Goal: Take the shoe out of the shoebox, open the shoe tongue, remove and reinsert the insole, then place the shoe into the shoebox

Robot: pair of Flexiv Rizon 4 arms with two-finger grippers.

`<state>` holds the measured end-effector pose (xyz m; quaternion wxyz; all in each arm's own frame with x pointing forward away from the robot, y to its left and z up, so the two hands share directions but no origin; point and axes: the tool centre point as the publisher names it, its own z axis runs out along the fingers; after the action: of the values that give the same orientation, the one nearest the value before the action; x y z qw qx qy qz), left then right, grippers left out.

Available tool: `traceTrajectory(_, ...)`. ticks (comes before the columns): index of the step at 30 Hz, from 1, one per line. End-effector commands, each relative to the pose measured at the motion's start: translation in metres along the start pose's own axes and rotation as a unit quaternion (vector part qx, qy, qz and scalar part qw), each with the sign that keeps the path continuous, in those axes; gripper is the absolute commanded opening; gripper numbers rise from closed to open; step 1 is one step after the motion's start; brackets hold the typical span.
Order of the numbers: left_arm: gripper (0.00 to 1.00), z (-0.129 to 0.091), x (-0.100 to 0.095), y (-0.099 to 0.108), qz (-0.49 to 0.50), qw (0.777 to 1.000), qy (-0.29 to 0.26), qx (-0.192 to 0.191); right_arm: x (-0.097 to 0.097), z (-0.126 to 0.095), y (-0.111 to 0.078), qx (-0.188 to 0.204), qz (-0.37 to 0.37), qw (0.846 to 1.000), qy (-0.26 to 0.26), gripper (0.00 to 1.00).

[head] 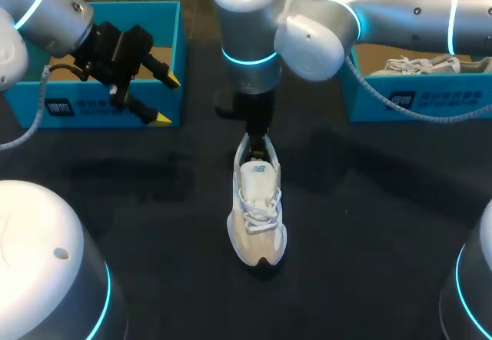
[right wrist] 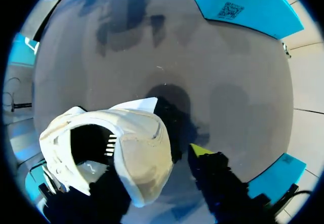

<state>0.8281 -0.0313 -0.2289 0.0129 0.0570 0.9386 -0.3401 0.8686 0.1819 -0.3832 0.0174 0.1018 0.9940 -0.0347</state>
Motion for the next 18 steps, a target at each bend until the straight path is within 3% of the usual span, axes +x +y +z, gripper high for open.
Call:
traceTrajectory(1, 1.00, -0.001, 0.000, 0.000, 0.000, 1.000, 0.001, -0.001, -0.002, 0.008, 0.003, 0.000, 0.005, 1.000, 0.004, 0.00)
traceTrajectory(4, 1.00, -0.001, 0.000, 0.000, 0.000, 1.000, 0.001, -0.001, -0.002, 0.008, 0.004, 0.008, 0.017, 1.000, 0.003, 0.00)
traceTrajectory(10, 1.00, -0.001, 0.000, 0.000, 0.000, 1.000, 0.001, -0.001, -0.002, -0.018, -0.003, 0.010, 0.062, 0.998, -0.015, 0.00)
traceTrajectory(11, 1.00, -0.001, 0.000, 0.000, 0.000, 1.000, 0.001, -0.001, -0.004, -0.025, -0.006, 0.001, 0.074, 0.997, -0.007, 0.00)
traceTrajectory(12, 1.00, -0.001, 0.000, 0.000, 0.000, 1.000, 0.001, -0.001, -0.005, -0.037, -0.009, 0.023, 0.093, 0.995, -0.003, 0.00)
traceTrajectory(18, 1.00, -0.001, 0.000, 0.000, 0.000, 1.000, 0.001, -0.001, -0.003, -0.099, -0.015, 0.038, 0.105, 0.993, -0.037, 0.00)
